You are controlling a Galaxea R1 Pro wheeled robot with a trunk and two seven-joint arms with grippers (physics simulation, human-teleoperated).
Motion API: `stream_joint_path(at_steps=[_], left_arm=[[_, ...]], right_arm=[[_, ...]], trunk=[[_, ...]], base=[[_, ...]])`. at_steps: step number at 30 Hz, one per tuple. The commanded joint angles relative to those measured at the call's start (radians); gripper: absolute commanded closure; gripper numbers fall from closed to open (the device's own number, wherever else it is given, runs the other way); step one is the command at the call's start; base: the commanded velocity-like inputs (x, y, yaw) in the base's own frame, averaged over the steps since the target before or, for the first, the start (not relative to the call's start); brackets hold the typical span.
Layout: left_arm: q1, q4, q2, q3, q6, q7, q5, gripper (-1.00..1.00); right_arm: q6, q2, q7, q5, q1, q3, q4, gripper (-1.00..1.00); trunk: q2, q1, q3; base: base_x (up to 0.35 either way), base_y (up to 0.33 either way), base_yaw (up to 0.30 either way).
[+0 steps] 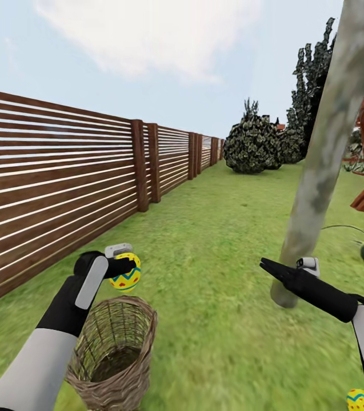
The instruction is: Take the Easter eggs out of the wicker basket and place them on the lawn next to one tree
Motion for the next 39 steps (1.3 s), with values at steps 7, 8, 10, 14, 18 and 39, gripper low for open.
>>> stream_joint_path(at_steps=[7,8,10,14,18,39], left_arm=[[-0.001,-0.001,0.000,-0.002,0.001,0.012,0.002,1.00],[-0.001,-0.001,0.000,-0.002,0.001,0.012,0.001,1.00],[-0.001,-0.001,0.000,-0.002,0.001,0.013,0.000,1.00],[-0.001,-0.001,0.000,-0.002,0.000,0.014,0.000,1.00],[-0.001,0.000,0.000,-0.002,0.000,0.013,0.000,1.00],[-0.002,0.137,-0.021,-0.002,0.008,0.008,0.008,1.00]], right_arm=[[0.003,0.000,0.006,0.003,-0.001,-0.001,0.001,-1.00],[0.003,0.000,0.006,0.003,-0.001,-0.001,0.001,-1.00],[0.003,0.000,0.006,0.003,-0.001,-0.001,0.001,-1.00],[0.003,0.000,0.006,0.003,-0.001,-0.002,0.001,-1.00],[0.003,0.000,0.006,0.003,-0.001,-0.003,0.001,-1.00],[0.003,0.000,0.007,0.004,-0.001,-0.005,0.004,-1.00]], trunk=[[0.000,-0.001,0.008],[0.000,-0.001,0.009],[0.000,-0.001,0.011],[0.000,-0.001,0.016],[0.000,-0.001,0.021],[0.091,-0.050,0.080]], base=[[-0.215,-0.234,-0.205],[-0.176,-0.273,-0.200],[-0.163,-0.281,-0.195],[-0.153,-0.288,-0.191],[-0.174,-0.278,-0.190],[-0.028,-0.031,-0.130]])
